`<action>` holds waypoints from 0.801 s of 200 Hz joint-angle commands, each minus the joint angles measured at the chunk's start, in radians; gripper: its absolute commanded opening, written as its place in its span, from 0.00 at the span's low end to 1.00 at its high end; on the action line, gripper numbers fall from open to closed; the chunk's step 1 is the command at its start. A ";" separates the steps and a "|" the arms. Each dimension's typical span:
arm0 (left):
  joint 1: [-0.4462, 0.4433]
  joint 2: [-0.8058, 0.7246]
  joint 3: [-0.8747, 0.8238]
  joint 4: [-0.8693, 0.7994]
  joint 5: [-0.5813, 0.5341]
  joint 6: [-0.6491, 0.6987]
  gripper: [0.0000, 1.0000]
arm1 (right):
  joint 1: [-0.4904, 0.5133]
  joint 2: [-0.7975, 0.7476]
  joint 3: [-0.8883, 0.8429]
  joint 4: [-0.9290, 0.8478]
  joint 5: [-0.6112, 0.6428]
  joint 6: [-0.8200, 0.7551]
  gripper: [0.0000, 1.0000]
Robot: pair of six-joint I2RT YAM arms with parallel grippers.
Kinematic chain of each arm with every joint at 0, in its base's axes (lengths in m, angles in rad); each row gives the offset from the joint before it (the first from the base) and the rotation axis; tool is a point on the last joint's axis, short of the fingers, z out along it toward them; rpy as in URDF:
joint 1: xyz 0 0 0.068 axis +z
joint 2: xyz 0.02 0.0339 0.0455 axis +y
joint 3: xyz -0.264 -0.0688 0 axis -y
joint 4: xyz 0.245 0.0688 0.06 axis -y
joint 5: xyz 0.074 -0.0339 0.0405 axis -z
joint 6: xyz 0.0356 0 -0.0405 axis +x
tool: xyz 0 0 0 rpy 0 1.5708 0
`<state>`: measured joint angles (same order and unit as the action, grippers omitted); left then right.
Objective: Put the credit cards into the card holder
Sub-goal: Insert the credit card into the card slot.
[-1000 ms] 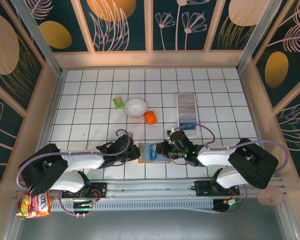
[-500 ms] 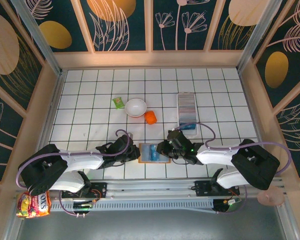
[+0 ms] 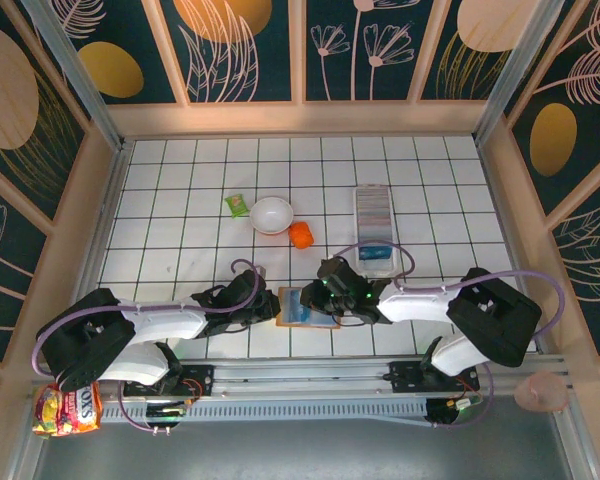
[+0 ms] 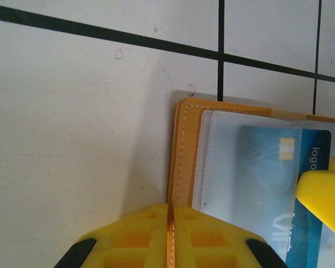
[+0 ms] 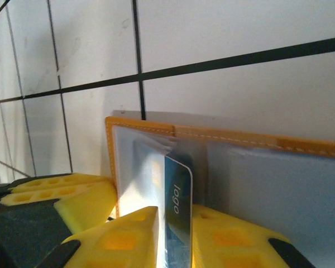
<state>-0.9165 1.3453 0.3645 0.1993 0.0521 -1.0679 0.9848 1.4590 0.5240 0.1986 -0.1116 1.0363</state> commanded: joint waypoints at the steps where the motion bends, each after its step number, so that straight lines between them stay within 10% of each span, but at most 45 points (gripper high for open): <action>1: -0.007 0.013 -0.014 -0.009 0.027 0.002 0.10 | 0.008 -0.055 0.027 -0.107 0.092 -0.019 0.23; 160: -0.005 -0.013 -0.047 0.004 0.034 -0.014 0.09 | 0.064 0.063 0.100 -0.092 0.069 -0.010 0.15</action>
<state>-0.9165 1.3399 0.3439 0.2325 0.0711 -1.0683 1.0306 1.5005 0.5888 0.0822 -0.0494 1.0271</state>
